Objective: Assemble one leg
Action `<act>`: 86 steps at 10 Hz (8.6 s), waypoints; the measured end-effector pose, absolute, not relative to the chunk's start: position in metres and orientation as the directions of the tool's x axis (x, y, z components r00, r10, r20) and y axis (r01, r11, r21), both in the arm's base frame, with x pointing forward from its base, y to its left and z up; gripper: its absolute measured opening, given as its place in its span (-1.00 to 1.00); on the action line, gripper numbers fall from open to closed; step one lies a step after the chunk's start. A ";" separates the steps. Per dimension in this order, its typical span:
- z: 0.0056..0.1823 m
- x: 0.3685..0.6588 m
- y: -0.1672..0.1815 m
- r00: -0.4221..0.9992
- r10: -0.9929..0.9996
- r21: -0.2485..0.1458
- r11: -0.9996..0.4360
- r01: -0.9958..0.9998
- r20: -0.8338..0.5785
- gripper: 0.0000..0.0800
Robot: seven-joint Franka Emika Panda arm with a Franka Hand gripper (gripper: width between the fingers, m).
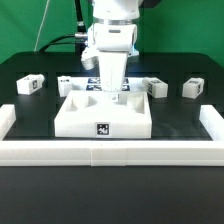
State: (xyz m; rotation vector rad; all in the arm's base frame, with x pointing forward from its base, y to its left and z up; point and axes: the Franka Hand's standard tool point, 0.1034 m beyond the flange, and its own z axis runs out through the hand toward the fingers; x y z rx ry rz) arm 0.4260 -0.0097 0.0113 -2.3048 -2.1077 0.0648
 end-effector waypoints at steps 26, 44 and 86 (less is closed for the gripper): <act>0.012 0.503 0.082 0.005 1.000 -0.001 -0.005 1.000 0.027 -0.85; 0.065 0.459 0.092 0.146 0.989 0.016 -0.146 0.989 -0.013 0.62; 0.028 0.377 0.167 0.613 -0.330 -0.035 -0.862 -0.505 -0.718 0.62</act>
Offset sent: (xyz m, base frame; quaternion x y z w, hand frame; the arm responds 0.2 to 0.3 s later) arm 0.0000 0.0000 0.0000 0.0000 0.0000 0.0000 1.0000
